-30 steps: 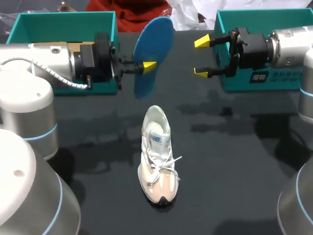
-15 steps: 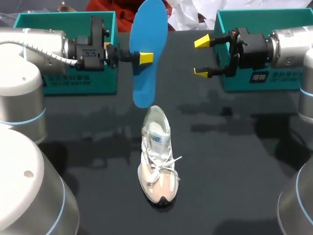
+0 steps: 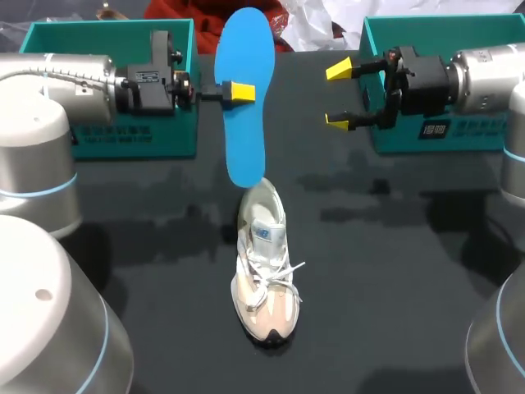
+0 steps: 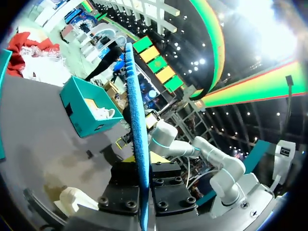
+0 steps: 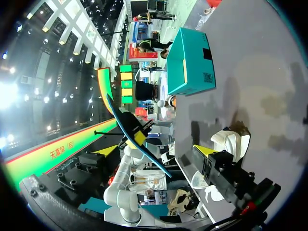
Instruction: Take the shoe out of the shoebox, open the shoe tongue, remove and reinsert the insole, then place the shoe into the shoebox
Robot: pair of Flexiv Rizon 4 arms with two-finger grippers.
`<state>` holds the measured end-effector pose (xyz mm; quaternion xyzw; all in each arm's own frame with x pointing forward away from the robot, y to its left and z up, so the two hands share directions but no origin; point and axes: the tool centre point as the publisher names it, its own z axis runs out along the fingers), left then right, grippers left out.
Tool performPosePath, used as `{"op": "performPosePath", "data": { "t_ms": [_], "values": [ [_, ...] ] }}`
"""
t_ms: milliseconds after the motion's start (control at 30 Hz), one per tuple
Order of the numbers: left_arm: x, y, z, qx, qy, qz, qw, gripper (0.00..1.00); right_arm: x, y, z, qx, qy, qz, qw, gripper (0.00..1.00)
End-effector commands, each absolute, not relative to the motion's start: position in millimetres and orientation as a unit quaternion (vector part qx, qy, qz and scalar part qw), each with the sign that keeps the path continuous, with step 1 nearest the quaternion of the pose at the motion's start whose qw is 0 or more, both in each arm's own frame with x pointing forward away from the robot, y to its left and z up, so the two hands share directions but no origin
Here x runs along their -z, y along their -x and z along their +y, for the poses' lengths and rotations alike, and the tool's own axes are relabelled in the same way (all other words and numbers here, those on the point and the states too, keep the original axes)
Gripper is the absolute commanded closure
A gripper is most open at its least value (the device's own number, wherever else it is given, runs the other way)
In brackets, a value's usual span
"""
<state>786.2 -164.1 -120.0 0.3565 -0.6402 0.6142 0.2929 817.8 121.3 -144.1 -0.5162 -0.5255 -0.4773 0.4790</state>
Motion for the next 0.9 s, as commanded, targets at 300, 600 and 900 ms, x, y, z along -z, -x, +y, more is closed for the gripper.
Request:
{"op": "performPosePath", "data": {
  "t_ms": [300,600,900],
  "values": [
    [141.7,-795.1,-170.8,-0.565,-0.458,-0.565,0.390,1.00,144.5,-817.5,122.0,0.477,0.517,-0.526,0.478,0.00],
    [151.2,-790.4,-171.1,-0.560,-0.467,-0.563,0.389,1.00,142.2,-816.3,121.2,0.474,0.523,-0.532,0.468,0.00],
    [159.1,-787.0,-173.9,-0.551,-0.478,-0.551,0.405,1.00,121.5,-809.6,118.0,0.441,0.554,-0.570,0.418,0.00]
  ]
}}
